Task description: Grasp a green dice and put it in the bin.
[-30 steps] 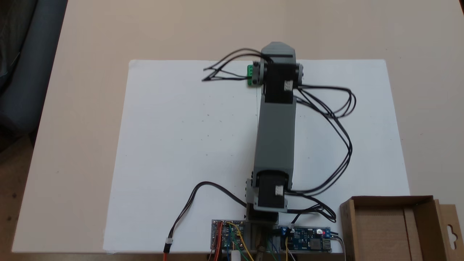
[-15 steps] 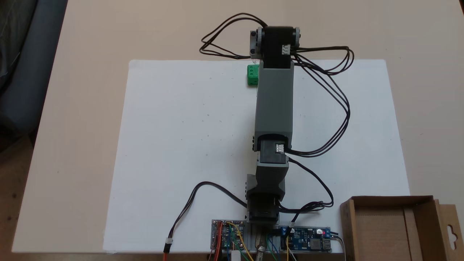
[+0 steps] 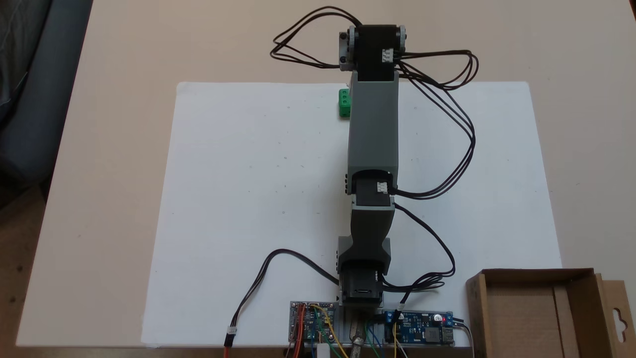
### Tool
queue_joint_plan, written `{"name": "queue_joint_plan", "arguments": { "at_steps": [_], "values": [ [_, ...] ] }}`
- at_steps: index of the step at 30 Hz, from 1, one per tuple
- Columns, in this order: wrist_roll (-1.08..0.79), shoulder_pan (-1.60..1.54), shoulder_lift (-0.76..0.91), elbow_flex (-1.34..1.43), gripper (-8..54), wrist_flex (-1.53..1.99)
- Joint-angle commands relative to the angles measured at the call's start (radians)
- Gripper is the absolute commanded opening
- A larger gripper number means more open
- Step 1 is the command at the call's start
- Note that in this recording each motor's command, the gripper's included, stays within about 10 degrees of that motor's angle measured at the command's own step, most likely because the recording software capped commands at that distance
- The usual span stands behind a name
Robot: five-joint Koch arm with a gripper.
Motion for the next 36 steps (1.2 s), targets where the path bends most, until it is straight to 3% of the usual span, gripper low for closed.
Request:
{"name": "queue_joint_plan", "arguments": {
  "at_steps": [1, 16, 36],
  "values": [
    [0.08, -0.017, 0.012, -0.044, 39.7, 0.175],
    [0.095, -0.023, -0.054, -0.127, 39.7, 0.175],
    [0.13, -0.104, -0.285, -0.261, 39.8, 0.175]
  ]
}}
